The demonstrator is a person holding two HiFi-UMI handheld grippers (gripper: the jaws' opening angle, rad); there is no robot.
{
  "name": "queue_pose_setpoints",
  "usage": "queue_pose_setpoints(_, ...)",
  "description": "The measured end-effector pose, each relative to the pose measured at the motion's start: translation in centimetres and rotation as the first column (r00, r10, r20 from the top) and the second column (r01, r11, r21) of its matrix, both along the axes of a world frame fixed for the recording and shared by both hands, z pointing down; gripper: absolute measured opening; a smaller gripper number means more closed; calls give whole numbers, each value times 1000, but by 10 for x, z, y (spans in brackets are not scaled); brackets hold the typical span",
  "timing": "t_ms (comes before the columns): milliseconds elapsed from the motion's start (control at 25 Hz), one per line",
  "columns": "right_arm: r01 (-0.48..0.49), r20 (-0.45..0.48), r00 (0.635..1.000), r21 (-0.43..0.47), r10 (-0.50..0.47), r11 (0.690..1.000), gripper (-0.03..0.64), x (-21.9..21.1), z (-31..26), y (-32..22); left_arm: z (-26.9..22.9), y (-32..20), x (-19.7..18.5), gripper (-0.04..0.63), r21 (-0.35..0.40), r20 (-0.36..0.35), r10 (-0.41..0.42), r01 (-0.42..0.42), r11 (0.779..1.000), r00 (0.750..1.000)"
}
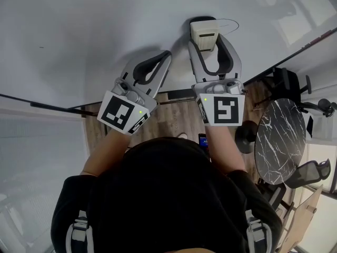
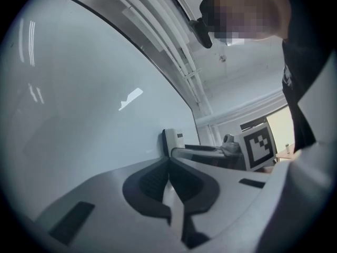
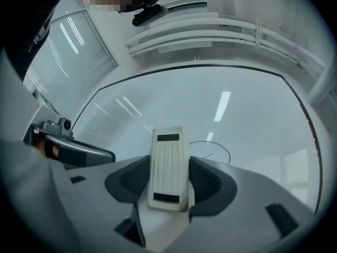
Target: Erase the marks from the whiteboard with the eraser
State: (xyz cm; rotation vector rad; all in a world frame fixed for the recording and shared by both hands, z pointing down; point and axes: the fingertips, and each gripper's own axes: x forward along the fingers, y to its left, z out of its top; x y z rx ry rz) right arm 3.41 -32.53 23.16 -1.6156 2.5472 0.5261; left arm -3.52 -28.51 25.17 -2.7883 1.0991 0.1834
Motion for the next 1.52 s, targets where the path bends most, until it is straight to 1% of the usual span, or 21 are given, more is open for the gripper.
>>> queue_pose_setpoints(160, 4, 13, 1000, -6, -4, 1000, 232, 3, 0, -1, 0, -1, 2, 6, -2, -1, 3, -3, 1000, 1000)
queue_pose_setpoints(360, -23, 40, 999, -6, 23, 1000, 232, 27, -6, -5, -2, -2, 9, 6, -5, 3, 9, -9, 1000, 1000)
queue_pose_setpoints(720, -106, 65, 992, -11, 107, 994, 232, 81, -6, -16, 1, -5, 23, 6, -5, 5, 28, -28, 1000, 1000)
queue_pose_setpoints(880, -141, 78, 987, -27, 143, 990, 232, 108, -7, -21, -2, -8, 32, 6, -7, 6, 34, -34, 999, 999)
queue_pose_setpoints(1040, -180, 88, 979, -52, 184, 982, 232, 120, 5, -31, 9, -16, 27, 6, -15, 4, 38, -38, 999, 999)
queue_pose_setpoints(1200, -216, 103, 970, -53, 220, 975, 232, 149, -1, -26, 0, -6, 42, 6, -9, 12, 44, -44, 999, 999)
queue_pose_setpoints(1400, -250, 121, 959, -79, 258, 965, 232, 167, 7, -28, 3, -3, 44, 6, -12, 15, 43, -43, 999, 999)
queue_pose_setpoints(1520, -248, 135, 956, -96, 259, 964, 232, 173, 10, -28, 2, -1, 43, 6, -2, 20, 41, -41, 999, 999)
